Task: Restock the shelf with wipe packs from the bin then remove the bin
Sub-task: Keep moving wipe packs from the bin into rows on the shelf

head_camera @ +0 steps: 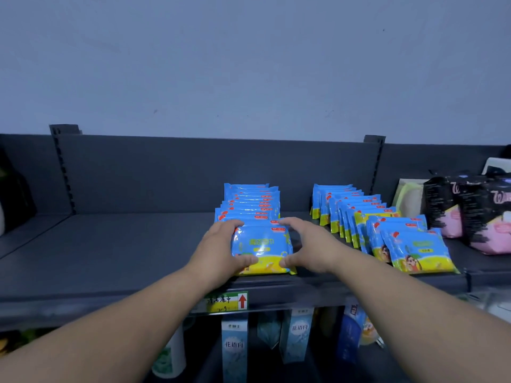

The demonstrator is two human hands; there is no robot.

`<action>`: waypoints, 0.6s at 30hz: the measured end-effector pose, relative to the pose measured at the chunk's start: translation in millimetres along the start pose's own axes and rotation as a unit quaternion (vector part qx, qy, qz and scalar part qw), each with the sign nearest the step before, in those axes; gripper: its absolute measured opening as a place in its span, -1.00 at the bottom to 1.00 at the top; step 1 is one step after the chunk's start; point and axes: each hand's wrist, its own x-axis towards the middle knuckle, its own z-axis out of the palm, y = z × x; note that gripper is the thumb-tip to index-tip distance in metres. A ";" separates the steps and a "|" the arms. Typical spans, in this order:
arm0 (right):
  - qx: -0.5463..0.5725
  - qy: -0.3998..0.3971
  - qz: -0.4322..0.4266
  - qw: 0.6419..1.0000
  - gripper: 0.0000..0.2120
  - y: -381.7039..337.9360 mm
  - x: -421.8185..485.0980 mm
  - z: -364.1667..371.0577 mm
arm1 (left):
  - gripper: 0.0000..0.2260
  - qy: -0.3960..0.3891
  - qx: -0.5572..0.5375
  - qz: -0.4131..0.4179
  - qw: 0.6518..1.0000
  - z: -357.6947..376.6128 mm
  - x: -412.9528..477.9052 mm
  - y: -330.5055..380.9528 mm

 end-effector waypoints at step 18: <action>-0.005 -0.021 -0.008 1.000 0.06 -7.9 1.7 5.3 | 0.16 -0.122 -0.074 -0.075 0.987 3.4 55.3 -36.4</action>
